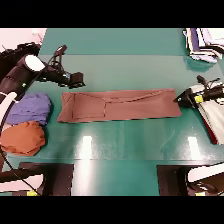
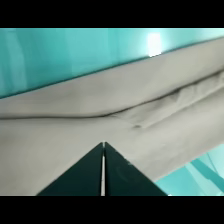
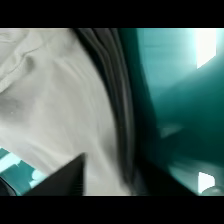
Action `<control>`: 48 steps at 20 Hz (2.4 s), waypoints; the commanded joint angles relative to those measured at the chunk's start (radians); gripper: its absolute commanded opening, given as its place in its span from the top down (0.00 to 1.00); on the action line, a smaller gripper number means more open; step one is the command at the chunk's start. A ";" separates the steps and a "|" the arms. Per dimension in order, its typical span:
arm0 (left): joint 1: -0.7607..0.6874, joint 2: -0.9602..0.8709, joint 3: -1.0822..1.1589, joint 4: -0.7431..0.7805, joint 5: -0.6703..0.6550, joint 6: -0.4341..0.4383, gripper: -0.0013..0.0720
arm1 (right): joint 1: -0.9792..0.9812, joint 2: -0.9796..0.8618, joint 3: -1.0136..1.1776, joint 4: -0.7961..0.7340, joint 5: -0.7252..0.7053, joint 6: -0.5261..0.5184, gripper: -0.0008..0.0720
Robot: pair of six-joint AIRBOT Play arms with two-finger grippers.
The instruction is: Fold the shirts.
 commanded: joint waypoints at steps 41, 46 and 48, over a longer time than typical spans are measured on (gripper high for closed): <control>0.220 0.147 0.314 0.314 -0.096 -0.050 0.94 | 1.117 -0.003 0.588 0.267 -0.368 -0.049 0.88; 0.277 0.201 0.314 0.324 -0.166 -0.033 0.94 | 1.173 -0.058 0.588 0.212 -0.364 -0.093 0.37; 0.274 0.201 0.314 0.323 -0.182 -0.030 0.94 | 1.107 -0.029 0.578 0.110 -0.265 -0.024 0.37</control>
